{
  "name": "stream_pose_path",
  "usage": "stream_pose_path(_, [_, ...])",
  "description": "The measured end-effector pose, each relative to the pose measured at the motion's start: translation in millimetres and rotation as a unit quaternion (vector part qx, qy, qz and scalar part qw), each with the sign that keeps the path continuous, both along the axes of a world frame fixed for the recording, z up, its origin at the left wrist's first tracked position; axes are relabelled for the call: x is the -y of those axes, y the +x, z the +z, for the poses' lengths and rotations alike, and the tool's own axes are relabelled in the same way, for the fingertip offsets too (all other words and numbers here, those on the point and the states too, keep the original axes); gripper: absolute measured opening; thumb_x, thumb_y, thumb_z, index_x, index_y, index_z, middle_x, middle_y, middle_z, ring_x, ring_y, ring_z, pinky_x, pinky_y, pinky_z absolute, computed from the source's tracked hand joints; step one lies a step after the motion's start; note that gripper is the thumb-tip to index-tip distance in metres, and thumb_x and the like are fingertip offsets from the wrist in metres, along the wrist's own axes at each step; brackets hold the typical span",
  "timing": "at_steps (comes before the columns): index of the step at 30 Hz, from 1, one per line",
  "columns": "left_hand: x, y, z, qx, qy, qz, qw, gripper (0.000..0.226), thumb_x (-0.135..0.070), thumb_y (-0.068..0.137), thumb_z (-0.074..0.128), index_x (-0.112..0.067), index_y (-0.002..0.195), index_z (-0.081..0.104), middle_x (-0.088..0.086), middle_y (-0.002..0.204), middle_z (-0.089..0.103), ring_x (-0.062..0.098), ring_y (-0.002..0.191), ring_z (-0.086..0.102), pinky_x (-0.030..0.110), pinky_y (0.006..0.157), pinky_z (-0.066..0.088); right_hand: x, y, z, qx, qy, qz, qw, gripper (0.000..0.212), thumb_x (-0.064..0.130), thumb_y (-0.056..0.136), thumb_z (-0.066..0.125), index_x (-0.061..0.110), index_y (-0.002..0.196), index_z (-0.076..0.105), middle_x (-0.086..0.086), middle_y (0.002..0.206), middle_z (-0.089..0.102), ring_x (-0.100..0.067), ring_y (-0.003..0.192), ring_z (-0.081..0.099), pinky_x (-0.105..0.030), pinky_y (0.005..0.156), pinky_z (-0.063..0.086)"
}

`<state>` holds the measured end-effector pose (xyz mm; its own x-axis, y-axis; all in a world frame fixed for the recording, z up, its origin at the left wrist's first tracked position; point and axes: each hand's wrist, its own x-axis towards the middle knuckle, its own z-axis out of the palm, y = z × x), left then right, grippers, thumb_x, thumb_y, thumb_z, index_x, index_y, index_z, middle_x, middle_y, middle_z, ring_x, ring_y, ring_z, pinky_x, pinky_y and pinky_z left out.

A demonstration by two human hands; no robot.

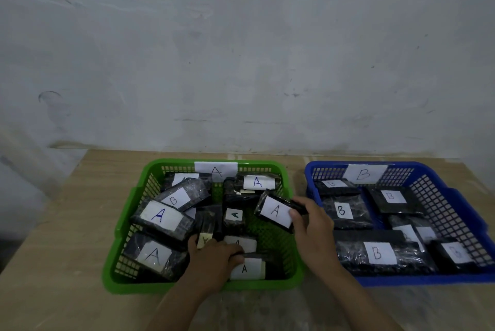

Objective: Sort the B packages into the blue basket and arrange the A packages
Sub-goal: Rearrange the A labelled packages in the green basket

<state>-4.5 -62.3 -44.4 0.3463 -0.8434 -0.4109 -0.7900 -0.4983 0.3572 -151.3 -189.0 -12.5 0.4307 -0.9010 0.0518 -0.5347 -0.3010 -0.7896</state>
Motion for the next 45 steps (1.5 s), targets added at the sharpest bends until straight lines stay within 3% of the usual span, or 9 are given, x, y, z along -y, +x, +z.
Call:
stream_pose_path(2, [2.3, -0.7, -2.3, 0.037, 0.040, -0.026, 0.998, 0.034, -0.039, 0.096, 0.029, -0.036, 0.123, 0.049, -0.002, 0.125, 0.050, 0.019, 0.124, 0.036, 0.058, 0.109, -0.006, 2.1, -2.7, 1.1, 0.004, 0.017, -0.008, 1.000, 0.026, 0.021, 0.091, 0.051, 0.017, 0.117, 0.054, -0.003, 0.108, 0.056, -0.032, 0.115, 0.044, -0.053, 0.098, 0.038])
stream_pose_path(5, [10.5, -3.7, -2.5, 0.056, -0.002, -0.011, 0.998, 0.034, -0.041, 0.095, 0.029, -0.037, 0.122, 0.050, -0.008, 0.127, 0.048, 0.015, 0.126, 0.034, 0.058, 0.109, -0.007, 3.1, -6.0, 0.9, 0.010, 0.016, -0.015, 1.000, 0.026, 0.021, 0.091, 0.051, 0.017, 0.116, 0.055, -0.009, 0.112, 0.058, -0.032, 0.113, 0.046, -0.053, 0.098, 0.039])
stream_pose_path(10, [37.4, -13.8, 2.4, 0.055, -0.101, -0.016, 0.993, 0.028, -0.032, 0.094, 0.035, -0.025, 0.100, 0.062, -0.004, 0.105, 0.061, 0.015, 0.109, 0.048, 0.034, 0.092, 0.006, 1.4, -12.8, 1.4, 0.019, -0.002, -0.024, 1.000, 0.024, 0.016, 0.090, 0.052, 0.013, 0.114, 0.056, -0.001, 0.102, 0.057, -0.029, 0.108, 0.051, -0.054, 0.097, 0.038])
stream_pose_path(13, [50.1, -20.1, 2.2, 0.032, -0.059, -0.055, 0.996, 0.030, -0.035, 0.093, 0.037, -0.020, 0.096, 0.062, 0.003, 0.100, 0.065, 0.020, 0.104, 0.052, 0.035, 0.099, 0.013, 2.1, -18.9, 1.7, 0.032, 0.007, -0.040, 0.999, 0.024, 0.017, 0.090, 0.052, 0.015, 0.114, 0.055, 0.000, 0.103, 0.055, -0.030, 0.110, 0.049, -0.053, 0.097, 0.040])
stream_pose_path(20, [52.0, -33.1, -4.5, 0.034, 0.079, -0.132, 0.987, 0.047, -0.049, 0.092, 0.029, -0.017, 0.120, 0.048, 0.010, 0.134, 0.048, 0.026, 0.132, 0.025, 0.057, 0.111, -0.001, 3.1, -30.7, 1.7, 0.042, 0.020, -0.051, 0.998, 0.025, 0.017, 0.091, 0.051, 0.016, 0.116, 0.054, 0.002, 0.102, 0.053, -0.031, 0.113, 0.046, -0.054, 0.098, 0.039])
stream_pose_path(24, [48.1, -32.8, -3.9, -0.001, 0.098, -0.110, 0.989, 0.055, -0.051, 0.090, 0.032, -0.013, 0.131, 0.029, 0.017, 0.140, 0.037, 0.029, 0.136, 0.015, 0.056, 0.111, -0.003, 1.1, -33.3, 0.4, 0.035, 0.028, -0.052, 0.998, 0.025, 0.020, 0.091, 0.050, 0.018, 0.116, 0.053, 0.003, 0.103, 0.053, -0.030, 0.113, 0.046, -0.053, 0.097, 0.039])
stream_pose_path(30, [43.7, -26.5, -4.8, -0.058, 0.084, -0.077, 0.992, 0.068, -0.066, 0.076, 0.045, -0.022, 0.127, 0.034, 0.011, 0.136, 0.037, 0.031, 0.130, 0.021, 0.050, 0.111, 0.001, -0.5, -33.1, 2.8, 0.029, 0.043, -0.047, 0.998, 0.024, 0.021, 0.092, 0.050, 0.020, 0.116, 0.053, 0.006, 0.101, 0.052, -0.029, 0.114, 0.045, -0.052, 0.095, 0.041])
stream_pose_path(35, [52.6, -29.0, -11.8, -0.034, 0.110, -0.064, 0.991, 0.060, -0.062, 0.085, 0.025, -0.020, 0.122, 0.049, 0.010, 0.134, 0.042, 0.030, 0.128, 0.025, 0.049, 0.108, 0.011, -0.3, -29.7, 2.0, -0.010, 0.060, -0.025, 0.998, 0.022, 0.023, 0.091, 0.051, 0.021, 0.113, 0.054, -0.001, 0.101, 0.055, -0.028, 0.108, 0.048, -0.048, 0.094, 0.041])
stream_pose_path(45, [48.5, -12.1, -10.2, -0.154, 0.035, -0.012, 0.987, 0.049, -0.052, 0.084, 0.047, -0.034, 0.128, 0.033, -0.004, 0.136, 0.049, 0.021, 0.128, 0.039, 0.046, 0.106, 0.011, 1.5, -9.3, 1.5, -0.051, 0.042, -0.033, 0.997, 0.017, 0.027, 0.092, 0.048, 0.023, 0.107, 0.055, 0.007, 0.090, 0.052, -0.019, 0.104, 0.046, -0.021, 0.088, 0.016])
